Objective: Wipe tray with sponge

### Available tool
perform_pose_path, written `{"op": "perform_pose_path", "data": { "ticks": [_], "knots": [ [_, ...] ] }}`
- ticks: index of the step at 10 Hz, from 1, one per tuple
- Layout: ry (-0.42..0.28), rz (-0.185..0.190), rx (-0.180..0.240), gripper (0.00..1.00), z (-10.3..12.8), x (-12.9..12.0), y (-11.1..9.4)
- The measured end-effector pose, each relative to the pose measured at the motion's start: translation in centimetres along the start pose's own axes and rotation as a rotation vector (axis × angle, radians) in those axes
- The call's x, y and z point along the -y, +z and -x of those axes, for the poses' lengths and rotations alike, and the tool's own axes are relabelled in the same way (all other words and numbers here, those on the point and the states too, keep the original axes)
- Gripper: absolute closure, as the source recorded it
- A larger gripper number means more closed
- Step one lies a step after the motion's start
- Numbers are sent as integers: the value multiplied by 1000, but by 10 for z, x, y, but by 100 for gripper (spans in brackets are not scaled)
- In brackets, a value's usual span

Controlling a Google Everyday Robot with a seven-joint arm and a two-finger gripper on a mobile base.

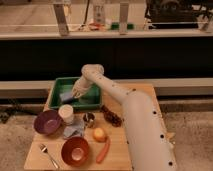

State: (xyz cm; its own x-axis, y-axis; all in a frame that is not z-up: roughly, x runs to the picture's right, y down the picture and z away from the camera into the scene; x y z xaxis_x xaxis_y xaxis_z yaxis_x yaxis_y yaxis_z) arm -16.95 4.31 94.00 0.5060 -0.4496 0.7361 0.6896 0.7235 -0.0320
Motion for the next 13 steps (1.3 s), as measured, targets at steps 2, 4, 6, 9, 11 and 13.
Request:
{"op": "perform_pose_path", "data": {
  "ticks": [2,4,6,9,11,13],
  "knots": [
    [28,17,-8,98,-3,-27,-13],
    [84,21,-25,98,-15,-46,-23],
    [125,17,-52,98,-31,-47,-28],
    [183,17,-84,98,-64,-36,-23],
    [228,3,-86,98,-90,-23,-24],
    [236,-13,-71,98,-98,-5,-19]
  ]
}}
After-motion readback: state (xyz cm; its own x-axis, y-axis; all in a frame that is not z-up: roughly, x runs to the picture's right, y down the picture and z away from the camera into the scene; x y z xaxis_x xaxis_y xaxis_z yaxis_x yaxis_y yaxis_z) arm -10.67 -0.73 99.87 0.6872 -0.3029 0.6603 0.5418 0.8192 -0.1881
